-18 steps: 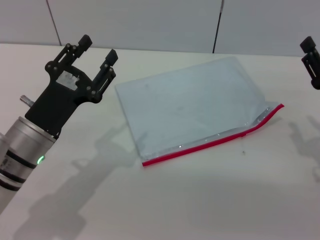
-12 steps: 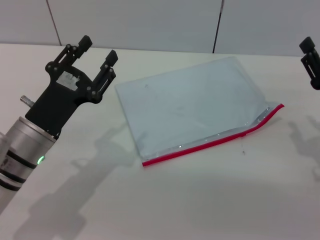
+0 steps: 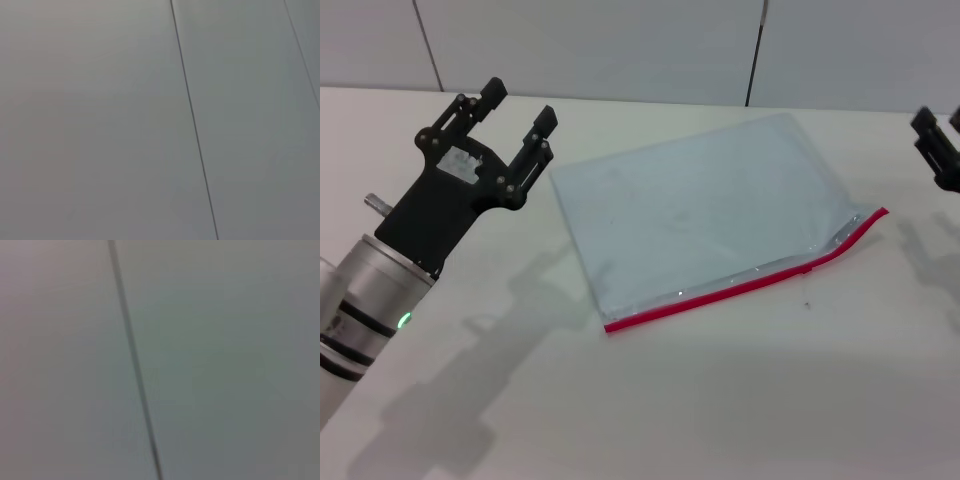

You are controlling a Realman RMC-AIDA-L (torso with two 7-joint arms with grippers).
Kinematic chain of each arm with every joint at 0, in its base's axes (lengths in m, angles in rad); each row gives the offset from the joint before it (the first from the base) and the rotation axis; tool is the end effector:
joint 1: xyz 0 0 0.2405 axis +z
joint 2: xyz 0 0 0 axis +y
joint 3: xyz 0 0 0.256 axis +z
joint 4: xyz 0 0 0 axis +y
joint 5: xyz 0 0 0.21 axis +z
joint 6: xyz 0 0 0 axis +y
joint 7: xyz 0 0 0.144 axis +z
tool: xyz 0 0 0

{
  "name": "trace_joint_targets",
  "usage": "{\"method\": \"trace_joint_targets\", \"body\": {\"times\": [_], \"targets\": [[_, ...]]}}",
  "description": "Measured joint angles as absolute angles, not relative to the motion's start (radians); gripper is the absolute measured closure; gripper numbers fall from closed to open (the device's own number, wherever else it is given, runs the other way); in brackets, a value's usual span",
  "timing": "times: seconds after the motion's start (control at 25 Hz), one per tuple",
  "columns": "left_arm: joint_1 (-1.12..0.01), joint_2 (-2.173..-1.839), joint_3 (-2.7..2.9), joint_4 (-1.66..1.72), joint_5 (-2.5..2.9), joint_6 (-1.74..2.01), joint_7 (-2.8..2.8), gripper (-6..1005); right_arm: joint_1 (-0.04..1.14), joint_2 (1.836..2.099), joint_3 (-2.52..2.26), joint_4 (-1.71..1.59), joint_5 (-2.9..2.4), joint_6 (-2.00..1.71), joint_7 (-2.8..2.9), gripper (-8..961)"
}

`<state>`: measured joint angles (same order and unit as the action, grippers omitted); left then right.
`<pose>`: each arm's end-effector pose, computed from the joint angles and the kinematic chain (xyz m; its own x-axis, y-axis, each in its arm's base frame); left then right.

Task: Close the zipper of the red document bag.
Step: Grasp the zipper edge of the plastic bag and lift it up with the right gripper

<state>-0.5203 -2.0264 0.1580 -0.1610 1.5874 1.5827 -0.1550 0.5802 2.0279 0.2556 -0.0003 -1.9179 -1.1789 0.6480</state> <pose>-0.2693 0.3117 -0.0145 0.6425 -0.3222 0.6952 0.5160 -0.4887 -0.7035 0.3139 0.3642 -0.0003 0.5381 -0.0759 -0.8395 -0.8053 -0.3404 -0.4854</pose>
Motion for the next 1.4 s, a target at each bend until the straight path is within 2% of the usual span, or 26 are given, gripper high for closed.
{"method": "trace_joint_targets", "body": {"times": [0.36,1.4], "targets": [[-0.523,-2.026,0.158,-0.161,1.587,1.575,-0.155,431,0.630,2.026,0.209,-0.173,-2.155,-0.983,1.050,384],[-0.532,-2.025,0.152,-0.161,1.584,1.571,-0.168,470,0.703,2.030,0.115,-0.147,-2.372,-0.891,1.245,364]]}}
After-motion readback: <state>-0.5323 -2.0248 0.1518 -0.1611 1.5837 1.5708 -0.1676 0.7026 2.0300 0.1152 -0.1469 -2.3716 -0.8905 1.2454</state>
